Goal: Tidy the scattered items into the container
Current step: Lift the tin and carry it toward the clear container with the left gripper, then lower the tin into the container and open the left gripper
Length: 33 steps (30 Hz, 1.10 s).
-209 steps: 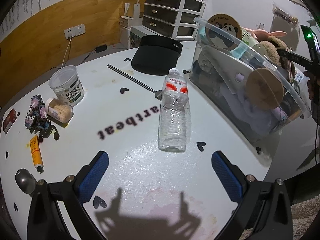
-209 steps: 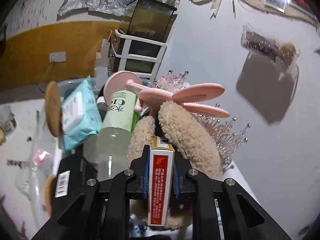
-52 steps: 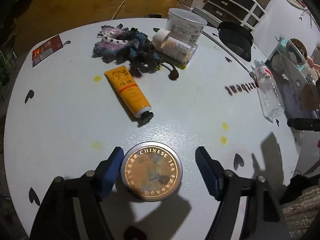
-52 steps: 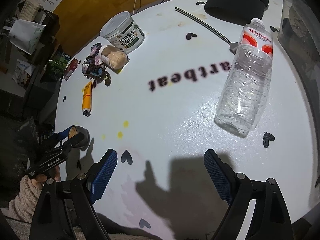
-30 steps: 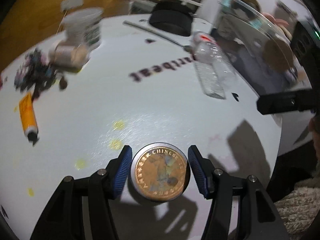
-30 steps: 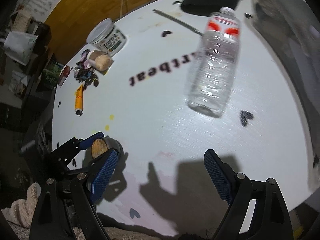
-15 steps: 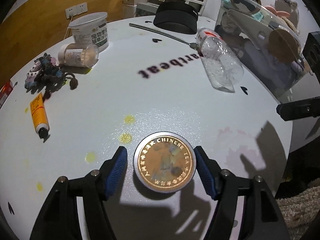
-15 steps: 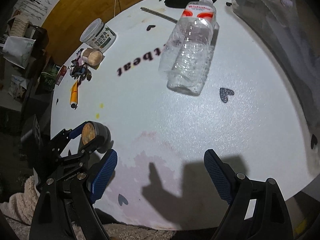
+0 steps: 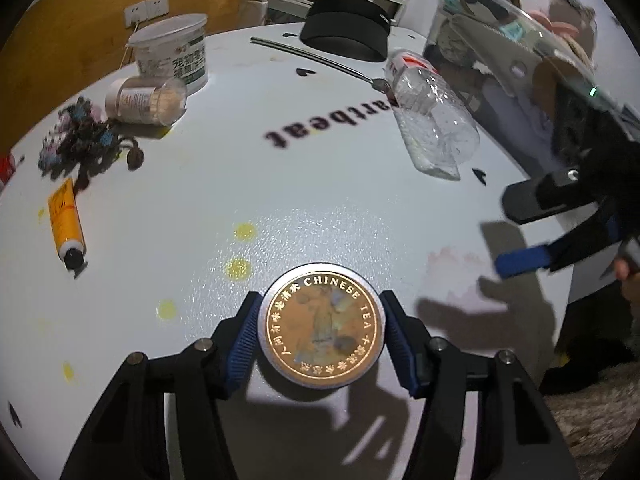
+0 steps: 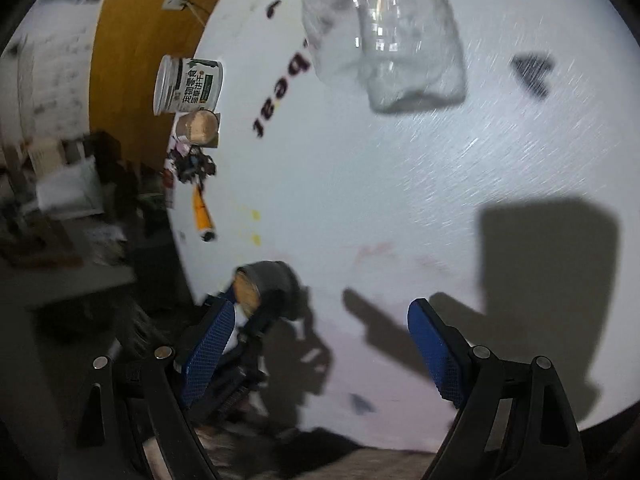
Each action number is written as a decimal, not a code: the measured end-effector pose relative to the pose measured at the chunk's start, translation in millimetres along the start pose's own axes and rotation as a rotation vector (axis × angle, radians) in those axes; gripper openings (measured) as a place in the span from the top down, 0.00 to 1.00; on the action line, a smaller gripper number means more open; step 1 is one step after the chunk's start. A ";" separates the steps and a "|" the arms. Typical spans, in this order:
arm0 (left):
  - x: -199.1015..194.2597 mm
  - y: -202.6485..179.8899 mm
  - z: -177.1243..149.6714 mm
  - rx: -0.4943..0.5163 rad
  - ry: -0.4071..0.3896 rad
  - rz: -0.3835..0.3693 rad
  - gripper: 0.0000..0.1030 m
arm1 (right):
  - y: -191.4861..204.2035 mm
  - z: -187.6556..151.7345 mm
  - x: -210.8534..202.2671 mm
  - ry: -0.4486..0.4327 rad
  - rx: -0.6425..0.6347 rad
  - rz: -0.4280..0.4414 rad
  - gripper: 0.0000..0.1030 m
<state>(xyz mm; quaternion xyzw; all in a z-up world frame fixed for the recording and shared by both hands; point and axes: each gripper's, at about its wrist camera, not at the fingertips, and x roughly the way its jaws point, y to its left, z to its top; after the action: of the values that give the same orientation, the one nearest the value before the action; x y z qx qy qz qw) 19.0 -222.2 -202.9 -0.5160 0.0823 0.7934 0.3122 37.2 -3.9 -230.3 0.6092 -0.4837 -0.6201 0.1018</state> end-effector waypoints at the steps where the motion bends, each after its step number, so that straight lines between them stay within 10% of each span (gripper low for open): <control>1: -0.8 2.1 0.5 -0.019 -0.003 -0.008 0.44 | -0.4 0.7 5.1 0.012 0.022 0.024 0.14; 10: -21.6 -5.9 10.3 -0.021 -0.052 -0.087 0.44 | 5.4 1.4 43.3 0.121 0.116 0.156 0.15; 17: -45.1 -27.4 23.0 0.087 -0.095 -0.124 0.44 | 30.1 3.8 42.0 0.150 0.040 0.250 0.45; 33: -98.6 -99.0 88.9 0.337 -0.232 -0.292 0.44 | 90.1 -6.6 -95.5 -0.073 -0.354 0.166 0.56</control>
<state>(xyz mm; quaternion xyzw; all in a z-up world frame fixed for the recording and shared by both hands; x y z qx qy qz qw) 35.1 -144.1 -57.7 -0.3684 0.1019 0.7690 0.5125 23.8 15.3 -101.0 0.5169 -0.4192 -0.7065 0.2406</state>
